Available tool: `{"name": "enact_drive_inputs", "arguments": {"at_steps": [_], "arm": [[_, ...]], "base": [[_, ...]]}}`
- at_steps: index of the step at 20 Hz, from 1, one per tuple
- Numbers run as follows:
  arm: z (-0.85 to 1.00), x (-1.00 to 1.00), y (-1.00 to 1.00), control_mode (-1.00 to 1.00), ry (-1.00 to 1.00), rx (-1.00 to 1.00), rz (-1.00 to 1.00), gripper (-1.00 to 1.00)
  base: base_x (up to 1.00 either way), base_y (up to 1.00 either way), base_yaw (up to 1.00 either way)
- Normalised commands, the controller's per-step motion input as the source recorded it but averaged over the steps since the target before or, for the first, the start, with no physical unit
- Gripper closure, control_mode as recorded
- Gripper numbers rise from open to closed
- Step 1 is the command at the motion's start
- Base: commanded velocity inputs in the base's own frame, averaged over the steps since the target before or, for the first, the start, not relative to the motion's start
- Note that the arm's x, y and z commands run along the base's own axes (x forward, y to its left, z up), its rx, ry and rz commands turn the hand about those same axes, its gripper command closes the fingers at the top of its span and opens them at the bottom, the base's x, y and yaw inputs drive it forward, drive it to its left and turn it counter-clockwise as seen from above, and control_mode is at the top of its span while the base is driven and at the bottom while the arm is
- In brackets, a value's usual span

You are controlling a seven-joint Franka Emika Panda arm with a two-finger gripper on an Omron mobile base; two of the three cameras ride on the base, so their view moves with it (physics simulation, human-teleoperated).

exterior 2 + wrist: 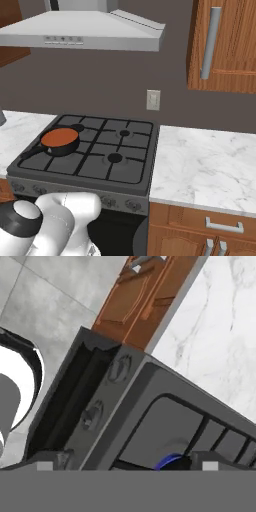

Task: Wait until the marinara sauce is simmered to a deep red color and then turn off the stove.

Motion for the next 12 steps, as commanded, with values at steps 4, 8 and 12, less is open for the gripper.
{"name": "enact_drive_inputs", "arguments": {"at_steps": [4,8,12], "arm": [[-0.32,-0.10,0.02,-1.00,-0.29,-0.10,0.14,-1.00],[-0.36,-0.07,0.00,-1.00,-0.29,-0.08,0.14,-1.00],[-0.35,-0.01,0.00,-1.00,-0.21,-0.04,0.13,-1.00]], "base": [[0.00,0.00,0.00],[0.00,0.00,0.00],[0.00,0.00,0.00]]}}
